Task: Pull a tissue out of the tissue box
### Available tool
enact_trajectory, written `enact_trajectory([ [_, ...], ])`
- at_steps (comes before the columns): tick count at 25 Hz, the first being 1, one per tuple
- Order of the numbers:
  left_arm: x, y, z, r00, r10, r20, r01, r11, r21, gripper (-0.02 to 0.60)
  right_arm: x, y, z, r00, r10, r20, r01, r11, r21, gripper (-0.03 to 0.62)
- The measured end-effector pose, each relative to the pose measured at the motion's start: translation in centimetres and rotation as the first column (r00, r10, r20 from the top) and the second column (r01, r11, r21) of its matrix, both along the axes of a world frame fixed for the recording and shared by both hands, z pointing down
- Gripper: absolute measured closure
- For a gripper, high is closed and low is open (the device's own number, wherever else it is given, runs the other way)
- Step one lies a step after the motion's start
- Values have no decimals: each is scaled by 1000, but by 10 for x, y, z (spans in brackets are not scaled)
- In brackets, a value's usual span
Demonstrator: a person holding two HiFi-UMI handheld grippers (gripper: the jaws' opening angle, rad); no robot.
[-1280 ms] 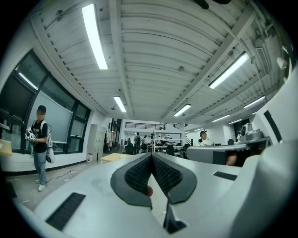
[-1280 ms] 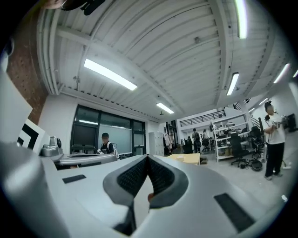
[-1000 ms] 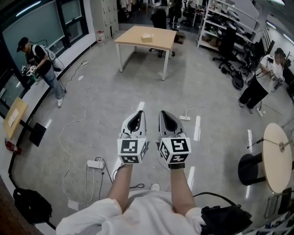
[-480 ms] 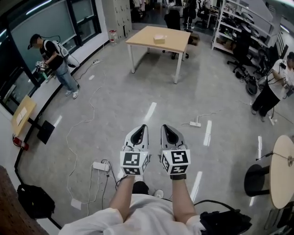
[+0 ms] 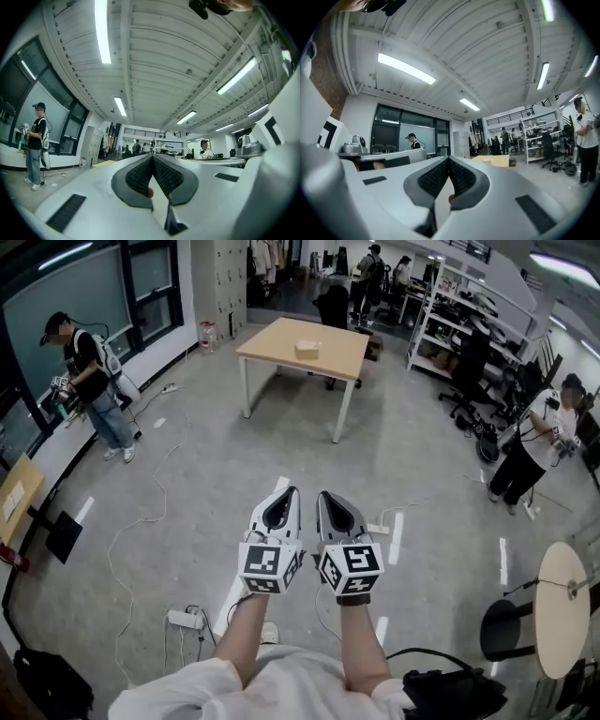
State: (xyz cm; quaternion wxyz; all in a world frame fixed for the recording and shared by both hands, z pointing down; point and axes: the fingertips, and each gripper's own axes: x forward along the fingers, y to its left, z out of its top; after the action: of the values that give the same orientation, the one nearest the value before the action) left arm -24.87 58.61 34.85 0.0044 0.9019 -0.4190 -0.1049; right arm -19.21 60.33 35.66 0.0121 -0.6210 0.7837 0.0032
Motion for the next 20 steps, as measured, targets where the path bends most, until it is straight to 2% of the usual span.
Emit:
enact_trajectory([
  [4, -34, -54, 5, 1000, -16, -4, 16, 1000, -18, 594, -33, -50, 9, 1000, -3, -5, 3, 1000, -15, 595],
  [9, -57, -106, 22, 1000, -24, -17, 23, 998, -58, 594, -44, -92, 18, 997, 39, -61, -41, 999, -24, 595],
  [12, -52, -134, 30, 999, -25, -32, 22, 995, -97, 594, -36, -117, 23, 996, 41, -73, -45, 998, -51, 595],
  [16, -22, -165, 62, 1000, 20, -7, -21, 983, -181, 594, -19, -156, 45, 999, 24, -28, -27, 994, -109, 595],
  [20, -21, -217, 65, 1000, -17, 24, 20, 992, -128, 594, -24, -216, 50, 999, -26, -26, 23, 995, -98, 595],
])
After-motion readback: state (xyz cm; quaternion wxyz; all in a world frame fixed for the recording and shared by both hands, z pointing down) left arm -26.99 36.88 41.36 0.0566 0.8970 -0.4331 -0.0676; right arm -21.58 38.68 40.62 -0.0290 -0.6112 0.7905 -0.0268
